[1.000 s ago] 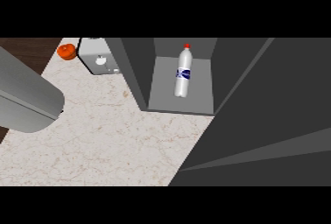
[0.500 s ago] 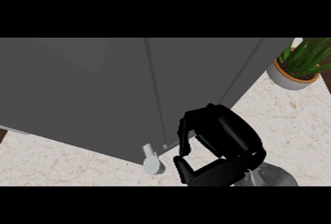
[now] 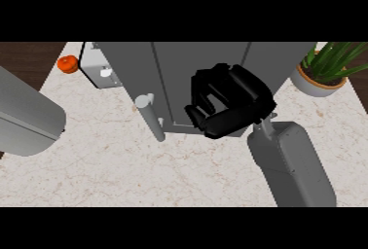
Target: Pick up the bottled water, place it into the cabinet and close the cabinet
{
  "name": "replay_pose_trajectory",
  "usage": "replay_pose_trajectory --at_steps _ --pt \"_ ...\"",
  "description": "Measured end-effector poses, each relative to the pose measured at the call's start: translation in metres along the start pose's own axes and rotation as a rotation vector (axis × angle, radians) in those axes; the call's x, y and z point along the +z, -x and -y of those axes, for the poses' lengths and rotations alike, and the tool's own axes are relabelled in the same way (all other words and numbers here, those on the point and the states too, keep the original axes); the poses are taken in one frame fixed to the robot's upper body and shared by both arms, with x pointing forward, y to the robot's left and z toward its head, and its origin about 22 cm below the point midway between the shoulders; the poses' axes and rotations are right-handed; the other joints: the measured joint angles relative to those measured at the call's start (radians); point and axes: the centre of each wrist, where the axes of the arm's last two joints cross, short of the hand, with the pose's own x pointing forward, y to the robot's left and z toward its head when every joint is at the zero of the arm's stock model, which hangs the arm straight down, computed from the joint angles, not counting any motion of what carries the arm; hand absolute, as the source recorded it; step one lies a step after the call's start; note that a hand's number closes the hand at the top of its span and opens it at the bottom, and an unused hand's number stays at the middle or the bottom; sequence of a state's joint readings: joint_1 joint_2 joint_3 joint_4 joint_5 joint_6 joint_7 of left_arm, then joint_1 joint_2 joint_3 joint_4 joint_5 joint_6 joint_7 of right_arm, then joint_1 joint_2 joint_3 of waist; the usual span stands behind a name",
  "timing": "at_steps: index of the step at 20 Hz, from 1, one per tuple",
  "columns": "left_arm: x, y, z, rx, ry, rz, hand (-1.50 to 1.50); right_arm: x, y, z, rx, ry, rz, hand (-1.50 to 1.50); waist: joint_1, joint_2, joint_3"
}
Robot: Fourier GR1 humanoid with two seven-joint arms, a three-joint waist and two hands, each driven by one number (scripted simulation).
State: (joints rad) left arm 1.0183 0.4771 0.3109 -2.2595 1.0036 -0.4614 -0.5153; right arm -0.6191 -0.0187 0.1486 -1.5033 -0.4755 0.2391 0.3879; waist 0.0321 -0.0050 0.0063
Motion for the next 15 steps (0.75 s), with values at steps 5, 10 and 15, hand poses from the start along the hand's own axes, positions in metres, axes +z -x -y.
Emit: replay_pose_trajectory --at_steps 5,10,15 --pt "0.005 -0.009 -0.002 0.003 0.006 -0.002 -1.5 -0.011 0.002 0.009 0.009 -0.056 -0.026 1.5 -0.009 -0.014 0.011" --pt "0.007 -0.011 -0.007 0.014 0.008 -0.015 -1.5 -0.015 0.003 0.009 -0.01 -0.07 -0.026 1.5 -0.016 -0.018 0.02" --pt "0.005 -0.009 -0.008 0.022 0.018 -0.021 -1.5 -0.016 0.002 0.012 -0.03 -0.109 -0.025 1.5 -0.02 -0.017 0.026"
